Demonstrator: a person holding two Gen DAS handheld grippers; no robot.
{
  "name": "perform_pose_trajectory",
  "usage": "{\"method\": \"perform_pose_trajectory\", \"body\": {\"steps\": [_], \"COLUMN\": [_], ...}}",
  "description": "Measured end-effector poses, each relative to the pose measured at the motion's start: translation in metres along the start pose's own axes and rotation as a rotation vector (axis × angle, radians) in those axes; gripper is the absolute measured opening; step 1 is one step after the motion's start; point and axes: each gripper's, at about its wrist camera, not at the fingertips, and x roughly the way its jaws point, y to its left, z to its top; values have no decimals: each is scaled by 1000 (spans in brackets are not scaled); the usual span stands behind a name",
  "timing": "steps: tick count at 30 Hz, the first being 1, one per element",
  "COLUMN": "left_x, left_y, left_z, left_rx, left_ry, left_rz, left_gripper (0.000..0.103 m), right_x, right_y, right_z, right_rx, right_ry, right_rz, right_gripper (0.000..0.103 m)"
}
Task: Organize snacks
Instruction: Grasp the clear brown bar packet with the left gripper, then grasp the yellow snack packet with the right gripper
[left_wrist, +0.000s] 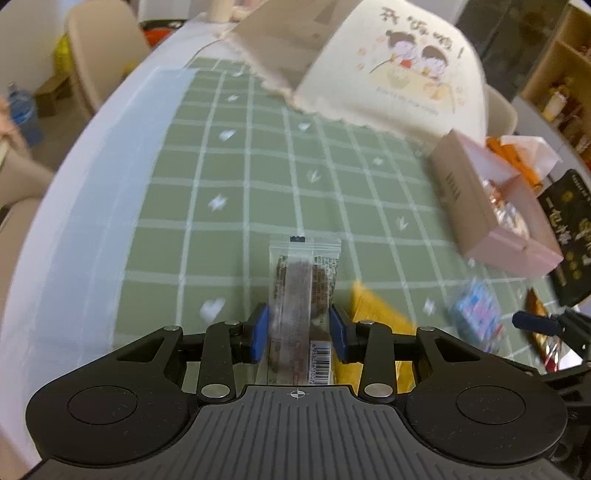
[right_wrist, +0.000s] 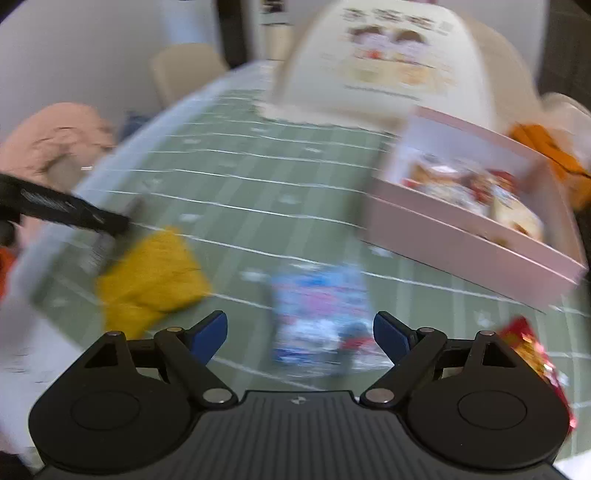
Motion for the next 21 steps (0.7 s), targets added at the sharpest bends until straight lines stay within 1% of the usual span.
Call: {"method": "perform_pose_trajectory", "body": {"steps": [2, 3, 5, 6, 8, 10, 12, 13, 15, 16, 17, 18, 21], "left_x": [-8, -12, -20, -24, -31, -35, -35, -34, -32, -31, -31, -31, -33], "left_y": [5, 7, 10, 11, 13, 13, 10, 8, 7, 5, 4, 3, -2], "left_z": [-8, -10, -14, -15, -20, -27, -37, -44, -55, -61, -65, -68, -75], "left_rx": [-31, -44, -60, -70, -101, -134, -156, -172, -204, -215, -220, -221, -219], "left_ry": [-2, -8, -23, -30, -45, -53, -48, -42, -26, -22, -21, -21, -20], "left_rz": [30, 58, 110, 128, 131, 122, 122, 125, 132, 138, 147, 154, 171], "left_gripper": [40, 40, 40, 40, 40, 40, 40, 40, 40, 40, 40, 40, 40], "right_x": [4, 8, 17, 21, 29, 42, 49, 48, 44, 42, 40, 38, 36], "right_y": [21, 31, 56, 68, 86, 95, 92, 87, 74, 67, 58, 51, 36], "right_z": [1, 1, -1, -2, -3, -3, -3, -3, -4, -3, 0, 2, 17], "right_rx": [-30, -49, -122, -168, -251, -319, -371, -382, -374, -356, -316, -270, -107], "right_ry": [41, 57, 76, 75, 67, 72, 67, 46, 26, 25, 33, 43, 71], "right_rz": [113, 151, 184, 184, 172, 115, 26, -8, -96, -113, -106, -73, 72], "right_gripper": [88, 88, 88, 88, 88, 86, 84, 84, 84, 84, 84, 84, 84]}}
